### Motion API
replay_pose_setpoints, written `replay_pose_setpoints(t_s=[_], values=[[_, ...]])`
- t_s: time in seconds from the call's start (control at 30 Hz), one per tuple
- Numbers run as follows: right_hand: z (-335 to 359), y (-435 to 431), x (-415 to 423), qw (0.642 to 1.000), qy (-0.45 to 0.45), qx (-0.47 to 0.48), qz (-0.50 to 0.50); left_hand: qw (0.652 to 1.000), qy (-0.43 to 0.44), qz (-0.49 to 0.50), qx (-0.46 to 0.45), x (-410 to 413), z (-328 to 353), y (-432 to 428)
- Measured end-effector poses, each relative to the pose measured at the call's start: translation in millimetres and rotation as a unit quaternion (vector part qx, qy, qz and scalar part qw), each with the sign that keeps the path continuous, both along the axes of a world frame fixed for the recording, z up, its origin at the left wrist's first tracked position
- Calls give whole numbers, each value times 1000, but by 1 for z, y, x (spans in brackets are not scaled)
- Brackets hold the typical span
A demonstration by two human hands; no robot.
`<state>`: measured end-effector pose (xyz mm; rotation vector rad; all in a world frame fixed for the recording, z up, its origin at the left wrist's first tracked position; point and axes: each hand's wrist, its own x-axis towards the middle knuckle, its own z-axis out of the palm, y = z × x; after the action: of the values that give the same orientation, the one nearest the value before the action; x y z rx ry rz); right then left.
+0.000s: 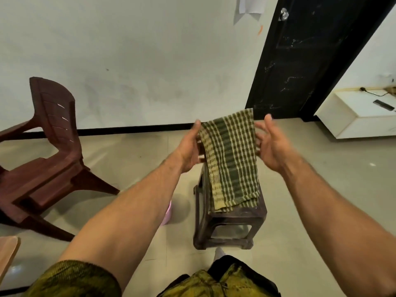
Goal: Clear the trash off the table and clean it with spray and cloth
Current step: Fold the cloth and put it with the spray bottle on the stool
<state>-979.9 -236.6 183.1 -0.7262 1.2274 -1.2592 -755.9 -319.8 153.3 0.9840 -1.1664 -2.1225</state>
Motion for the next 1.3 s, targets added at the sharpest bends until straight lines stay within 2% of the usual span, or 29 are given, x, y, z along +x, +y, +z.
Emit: replay_pose_setpoints(t_s=[0.07,0.1,0.13,0.2,0.23,0.3,0.4,0.5,0.57,0.63,0.73,0.8,0.87,0.97,1.0,1.03,1.07,1.13,1.17,1.2,1.23,1.27,1.3], values=[[-48,25,13,989,-49,129,59,991,-54,-103,63,-1,-44,25],[-70,41,23,980,-66,181,54,984,-94,-118,92,0,-64,43],[-88,50,28,973,-68,220,25,980,-136,-95,107,-2,-83,54],[-123,62,30,962,-5,268,-51,971,-218,-26,96,-1,-114,66],[-137,68,29,956,31,286,-64,965,-245,-11,95,1,-127,70],[-152,74,27,949,40,307,-61,960,-261,6,100,7,-138,72],[-167,76,23,946,44,318,-51,953,-292,36,67,7,-133,71],[-172,72,22,940,118,308,-85,945,-325,42,-22,5,-127,70],[-168,72,24,945,125,279,-115,952,-302,19,-40,7,-129,68],[-161,73,22,955,124,247,-103,949,-305,-27,-73,7,-129,67],[-159,74,14,960,182,209,-23,897,-387,-100,-189,6,-128,64],[-156,72,14,923,330,190,60,859,-425,-126,-256,4,-128,62],[-151,69,16,849,486,156,138,834,-438,-136,-307,-1,-127,59],[-139,67,17,731,651,124,162,786,-468,-152,-375,-6,-122,54],[-141,65,13,711,676,113,159,770,-479,-157,-391,-5,-122,52],[-142,64,10,712,676,106,158,756,-490,-160,-403,-4,-121,49],[-143,62,5,740,647,100,152,752,-498,-152,-405,-4,-122,46],[-138,55,5,829,538,97,116,775,-516,-90,-352,-8,-124,44],[-134,49,6,853,505,94,97,804,-528,-44,-269,-14,-127,42],[-130,43,10,854,507,74,83,841,-524,-11,-134,-21,-129,44],[-126,35,11,834,543,47,81,880,-474,-3,29,-32,-132,46],[-123,29,16,806,584,22,90,910,-370,-6,188,-39,-133,50],[-120,24,21,774,622,5,115,919,-238,0,316,-47,-136,53]])
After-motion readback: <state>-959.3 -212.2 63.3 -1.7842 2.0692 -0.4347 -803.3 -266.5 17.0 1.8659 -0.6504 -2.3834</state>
